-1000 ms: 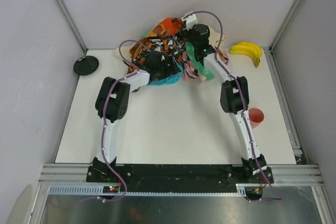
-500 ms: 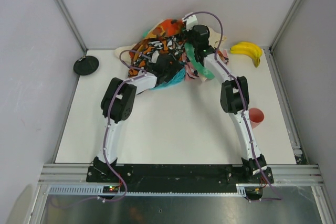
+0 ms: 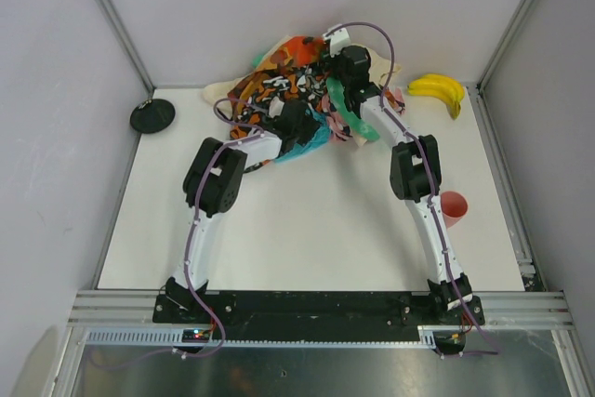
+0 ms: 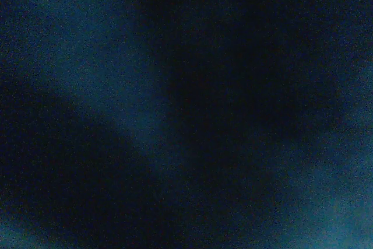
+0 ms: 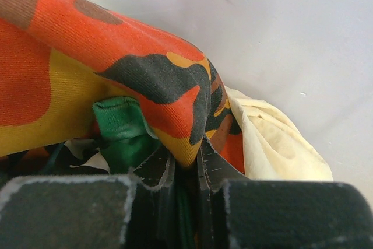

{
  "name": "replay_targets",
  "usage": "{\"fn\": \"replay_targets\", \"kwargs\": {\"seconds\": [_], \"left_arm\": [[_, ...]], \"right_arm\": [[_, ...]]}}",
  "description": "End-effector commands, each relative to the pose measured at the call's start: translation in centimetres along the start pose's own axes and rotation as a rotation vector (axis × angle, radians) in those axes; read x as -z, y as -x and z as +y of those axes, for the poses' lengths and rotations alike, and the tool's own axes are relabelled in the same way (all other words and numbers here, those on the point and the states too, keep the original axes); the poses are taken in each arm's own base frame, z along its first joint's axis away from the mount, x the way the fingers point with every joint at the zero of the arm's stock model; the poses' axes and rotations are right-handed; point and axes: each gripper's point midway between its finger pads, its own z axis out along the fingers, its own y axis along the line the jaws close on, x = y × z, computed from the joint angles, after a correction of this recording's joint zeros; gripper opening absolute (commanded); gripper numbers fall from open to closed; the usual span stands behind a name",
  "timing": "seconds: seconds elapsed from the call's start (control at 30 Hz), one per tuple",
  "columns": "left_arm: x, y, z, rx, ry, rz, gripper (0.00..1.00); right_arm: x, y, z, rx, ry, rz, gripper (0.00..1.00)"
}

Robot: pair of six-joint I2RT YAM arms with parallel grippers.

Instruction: Pick out a specific cloth from the pile

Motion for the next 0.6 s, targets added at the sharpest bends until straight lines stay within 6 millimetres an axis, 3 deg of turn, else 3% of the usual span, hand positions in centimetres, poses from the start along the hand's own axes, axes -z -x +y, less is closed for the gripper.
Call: {"fn": "replay_targets", "kwargs": {"seconds": [0.0,0.13,0.33,0.43,0.57], "left_arm": [[-0.2,-1.0,-0.4,-0.018,0.008,-0.005,0.43],[1.1,-1.4,-0.4,-0.064,0.016,0.012,0.33],[5.0,-2.2,0.0,-0.148,0.005,0.063,0.27],[7.3,-2.7,0.8,-0.181,0.003,0.096,0.15],[10.3,-3.5,2.9,-0.233,0.032,0.147,0.09]], "right_arm": [[0.4,-2.3,0.2,-0.029,0.008,0.079,0.0],[0.4,-2.2,0.1,-0.039,0.003,0.08,0.0],[0.5,-2.1,0.4,-0.05,0.0,0.08,0.0],[0.6,-2.1,0.4,-0.048,-0.003,0.083,0.0],[0.7,-2.1,0.3,-0.057,-0.01,0.082,0.0]]}}
